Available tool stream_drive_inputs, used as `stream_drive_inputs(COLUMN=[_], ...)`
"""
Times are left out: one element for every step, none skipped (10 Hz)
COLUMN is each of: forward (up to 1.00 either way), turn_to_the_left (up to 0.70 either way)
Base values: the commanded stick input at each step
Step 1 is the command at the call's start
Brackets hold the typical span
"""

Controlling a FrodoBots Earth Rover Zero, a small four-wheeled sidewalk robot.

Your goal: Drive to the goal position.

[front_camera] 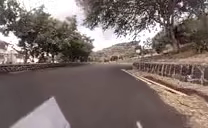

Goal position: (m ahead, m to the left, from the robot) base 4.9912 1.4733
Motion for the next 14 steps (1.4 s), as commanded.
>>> stream_drive_inputs(forward=[1.0,1.0,1.0,1.0,1.0,1.0,1.0,1.0,1.0,1.0,1.0,1.0,1.0,1.0], turn_to_the_left=[0.0,0.0,0.0,0.0,0.0,0.0,0.0,0.0,0.0,-0.04,-0.13,-0.21,-0.21,-0.21])
